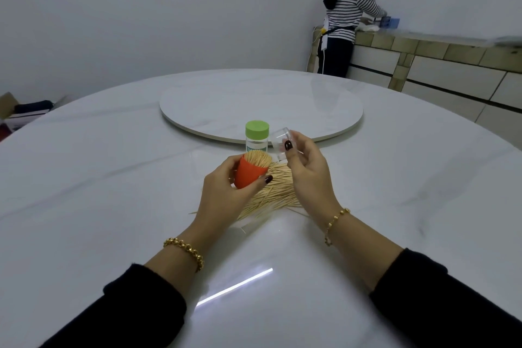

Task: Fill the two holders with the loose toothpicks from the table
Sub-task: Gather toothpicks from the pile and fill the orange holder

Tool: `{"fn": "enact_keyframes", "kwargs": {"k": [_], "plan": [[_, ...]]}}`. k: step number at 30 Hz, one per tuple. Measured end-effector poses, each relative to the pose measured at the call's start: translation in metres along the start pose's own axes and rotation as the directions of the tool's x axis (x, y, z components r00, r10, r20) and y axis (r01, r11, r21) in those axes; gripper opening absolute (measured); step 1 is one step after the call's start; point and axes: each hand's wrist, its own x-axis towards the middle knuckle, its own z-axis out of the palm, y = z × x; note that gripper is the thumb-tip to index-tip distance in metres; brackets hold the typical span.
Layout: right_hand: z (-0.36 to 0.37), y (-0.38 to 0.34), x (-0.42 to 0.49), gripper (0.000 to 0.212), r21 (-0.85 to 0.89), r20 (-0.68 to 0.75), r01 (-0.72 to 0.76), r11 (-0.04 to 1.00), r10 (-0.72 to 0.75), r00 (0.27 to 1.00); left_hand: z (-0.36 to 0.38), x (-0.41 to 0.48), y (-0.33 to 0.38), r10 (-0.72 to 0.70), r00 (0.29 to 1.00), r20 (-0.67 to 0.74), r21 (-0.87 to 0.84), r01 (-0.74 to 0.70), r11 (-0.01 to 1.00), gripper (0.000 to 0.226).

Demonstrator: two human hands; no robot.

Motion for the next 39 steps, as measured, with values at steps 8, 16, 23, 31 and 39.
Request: {"fn": "enact_keyframes", "kwargs": {"k": [8, 16, 23, 31, 39], "plan": [[0.0, -0.008, -0.027, 0.034, -0.035, 0.004, -0.012, 0.999, 0.012, 1.0, -0.002, -0.006, 0.005, -0.002, 1.0, 0.009, 0.026, 0.002, 1.0, 0.045], [0.0, -0.004, -0.028, 0.032, -0.16, 0.055, 0.078, 0.984, -0.07, 0.996, 0.0, -0.009, 0.007, 0.008, 0.989, 0.148, -0.019, -0.005, 1.0, 0.041], [-0.006, -0.003, -0.021, 0.045, -0.168, 0.145, 0.089, 0.982, -0.065, 0.987, -0.002, -0.009, 0.008, -0.024, 0.97, 0.243, -0.06, 0.039, 0.997, 0.039], [-0.011, -0.008, -0.018, 0.043, -0.166, 0.251, 0.144, 0.976, -0.1, 0.963, -0.007, -0.006, 0.011, -0.11, 0.946, 0.304, -0.17, 0.167, 0.971, 0.03], [-0.016, -0.011, -0.015, 0.036, -0.095, 0.346, 0.148, 0.984, -0.107, 0.932, -0.011, -0.005, 0.012, -0.207, 0.877, 0.434, -0.299, 0.357, 0.885, 0.043]]}}
